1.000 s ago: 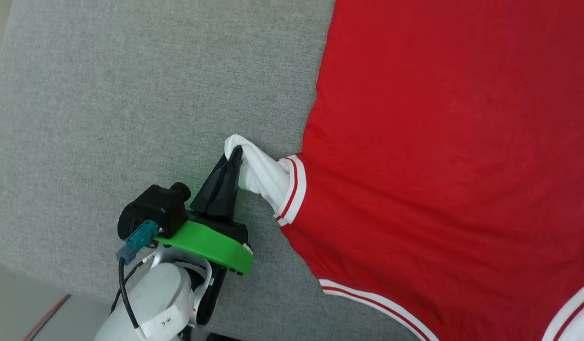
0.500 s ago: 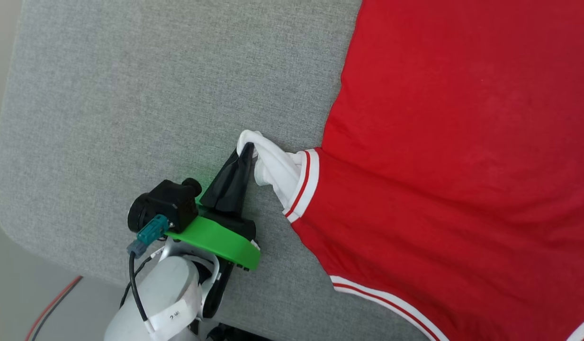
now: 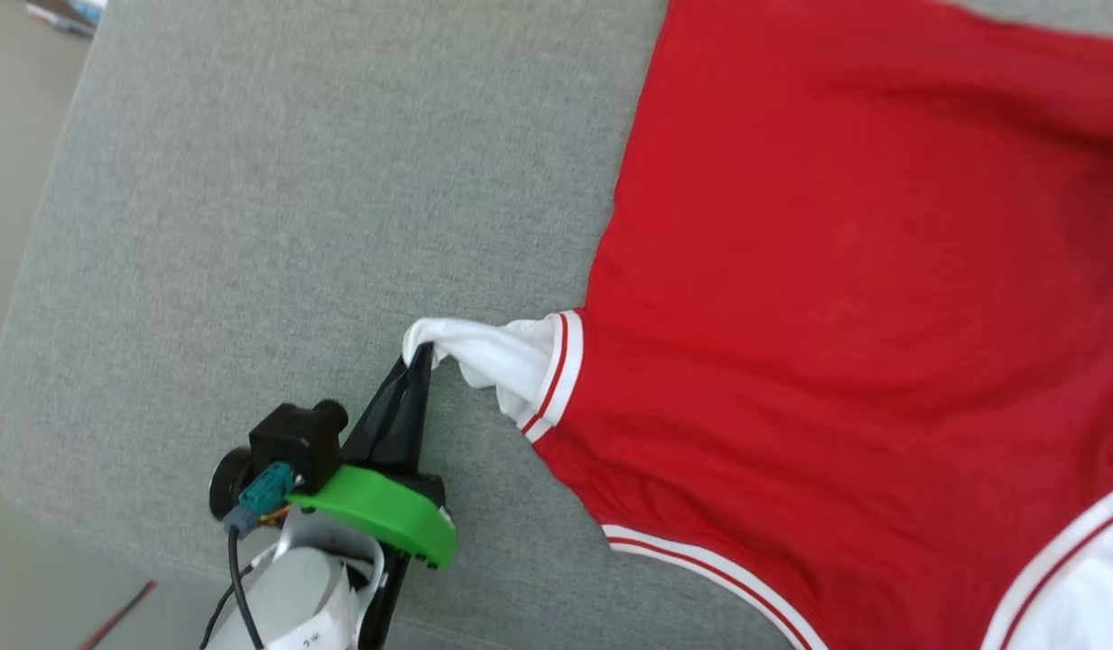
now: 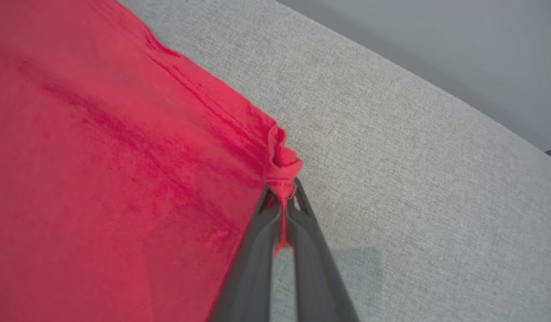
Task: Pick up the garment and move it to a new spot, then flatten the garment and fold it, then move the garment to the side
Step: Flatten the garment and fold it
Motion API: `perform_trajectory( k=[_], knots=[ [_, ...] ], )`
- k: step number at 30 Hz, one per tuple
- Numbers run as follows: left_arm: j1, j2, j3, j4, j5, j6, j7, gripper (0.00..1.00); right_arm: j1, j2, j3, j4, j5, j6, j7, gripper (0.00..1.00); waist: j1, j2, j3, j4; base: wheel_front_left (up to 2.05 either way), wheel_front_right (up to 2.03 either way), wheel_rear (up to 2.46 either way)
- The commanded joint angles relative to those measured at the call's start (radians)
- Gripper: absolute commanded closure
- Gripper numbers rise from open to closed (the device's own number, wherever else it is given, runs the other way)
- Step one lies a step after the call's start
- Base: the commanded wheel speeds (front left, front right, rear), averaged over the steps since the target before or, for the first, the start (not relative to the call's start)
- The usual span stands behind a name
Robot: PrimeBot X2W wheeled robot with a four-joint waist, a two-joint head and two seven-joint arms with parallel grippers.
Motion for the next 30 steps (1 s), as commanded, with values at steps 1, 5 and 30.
perform_trajectory(
  k=[1, 5, 30],
  knots=[
    [0.018, 0.012, 0.006, 0.004, -0.003, 0.009, -0.003, 1.00, 0.056, -0.027, 0.007, -0.024, 0.025, -0.001, -0.021, 1.00, -0.0001, 0.0000, -0.102, -0.068, 0.00, 0.00, 0.00],
    [0.063, 0.028, 0.016, 0.003, -0.012, 0.026, 0.002, 1.00, 0.212, -0.091, -0.008, -0.100, 0.078, -0.001, -0.077, 1.00, -0.0001, 0.0000, -0.160, -0.109, 0.00, 0.00, 0.00],
    [0.198, 0.092, 0.031, -0.025, -0.043, 0.071, 0.032, 1.00, 1.247, 0.189, -0.415, -0.307, 0.067, -0.001, -0.143, 1.00, -0.0001, 0.0000, -0.303, -0.201, 0.00, 0.00, 0.00]
  ],
)
